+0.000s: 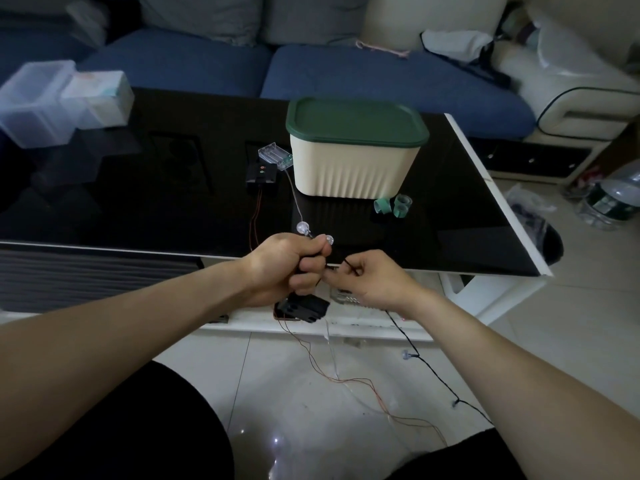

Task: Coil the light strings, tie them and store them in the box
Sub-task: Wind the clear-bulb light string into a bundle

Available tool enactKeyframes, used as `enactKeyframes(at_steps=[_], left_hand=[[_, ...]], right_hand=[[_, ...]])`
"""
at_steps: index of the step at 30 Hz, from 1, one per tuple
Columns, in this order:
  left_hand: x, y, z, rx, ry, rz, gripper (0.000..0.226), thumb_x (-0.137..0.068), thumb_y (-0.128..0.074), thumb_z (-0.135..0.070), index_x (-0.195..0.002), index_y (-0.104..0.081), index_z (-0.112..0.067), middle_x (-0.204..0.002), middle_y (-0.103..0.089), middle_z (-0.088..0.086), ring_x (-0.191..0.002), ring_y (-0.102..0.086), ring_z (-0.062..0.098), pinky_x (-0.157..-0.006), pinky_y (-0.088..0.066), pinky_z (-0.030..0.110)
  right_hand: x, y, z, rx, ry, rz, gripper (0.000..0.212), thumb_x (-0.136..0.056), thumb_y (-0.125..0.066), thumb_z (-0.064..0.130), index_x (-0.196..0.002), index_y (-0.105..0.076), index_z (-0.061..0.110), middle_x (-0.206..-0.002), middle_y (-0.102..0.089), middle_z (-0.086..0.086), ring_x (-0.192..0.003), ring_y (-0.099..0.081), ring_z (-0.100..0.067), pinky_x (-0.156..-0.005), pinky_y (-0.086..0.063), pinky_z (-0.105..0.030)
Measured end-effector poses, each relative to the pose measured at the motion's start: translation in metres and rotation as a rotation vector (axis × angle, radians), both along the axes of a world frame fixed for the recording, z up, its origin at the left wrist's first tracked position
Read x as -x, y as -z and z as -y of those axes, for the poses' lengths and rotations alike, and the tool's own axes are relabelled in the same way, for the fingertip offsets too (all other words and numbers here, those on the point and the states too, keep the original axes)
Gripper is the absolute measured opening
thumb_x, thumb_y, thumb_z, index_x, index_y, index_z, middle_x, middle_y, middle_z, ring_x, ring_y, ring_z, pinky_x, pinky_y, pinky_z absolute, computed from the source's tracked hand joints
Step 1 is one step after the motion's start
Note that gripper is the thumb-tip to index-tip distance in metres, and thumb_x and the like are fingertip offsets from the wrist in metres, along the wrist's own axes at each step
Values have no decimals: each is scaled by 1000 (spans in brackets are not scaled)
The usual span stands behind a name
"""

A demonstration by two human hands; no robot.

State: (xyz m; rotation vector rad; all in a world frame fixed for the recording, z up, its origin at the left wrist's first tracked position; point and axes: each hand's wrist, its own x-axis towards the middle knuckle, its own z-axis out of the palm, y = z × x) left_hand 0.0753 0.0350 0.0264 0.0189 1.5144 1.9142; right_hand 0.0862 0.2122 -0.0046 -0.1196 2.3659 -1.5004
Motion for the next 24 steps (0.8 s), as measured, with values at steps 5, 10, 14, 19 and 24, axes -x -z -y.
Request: enactKeyframes(at_steps=[5, 10, 14, 19, 24], left_hand=[[1, 13, 9, 281, 205, -17, 28, -106, -36, -22, -84, -49, -11, -54, -40, -1, -38, -29, 10, -39, -26, 21], [3, 12, 12, 414, 184, -32, 25, -106, -41, -19, -84, -51, -11, -54, -38, -1, -38, -27, 9, -39, -20, 20], [12, 11, 17, 219, -100, 43, 28, -106, -39, -22, -82, -50, -13, -53, -37, -4, -37, -27, 8, -37, -26, 20], [20, 6, 21, 28, -409, 113, 30, -105, -38, -23, -79, -48, -14, -54, -45, -2, -39, -38, 12, -40, -35, 22], [14, -3, 15, -60, -434, 105, 35, -103, -35, -23, -71, -43, -12, -67, -67, 15, -57, -68, 27, -49, -53, 26]], right_hand=[[10, 0, -26, -47, 93, 15, 35, -89, -75, 34, -75, -66, 3, -44, -50, 10, -40, -41, -3, -46, -34, -18], [13, -2, -43, -146, 55, 112, 26, -83, -82, 31, -74, -69, 11, -49, -58, 11, -47, -51, -1, -54, -43, -15], [11, 2, -51, -147, -52, 301, 30, -88, -77, 35, -82, -68, 7, -65, -65, -6, -58, -61, -15, -68, -54, -30], [8, 5, -47, -173, -44, 314, 40, -103, -53, 41, -85, -65, 8, -63, -57, -2, -54, -52, -14, -55, -45, -26], [1, -2, -8, -441, -167, 37, 45, -105, -46, 42, -71, -69, 22, -50, -55, 11, -50, -47, -9, -61, -45, -31]])
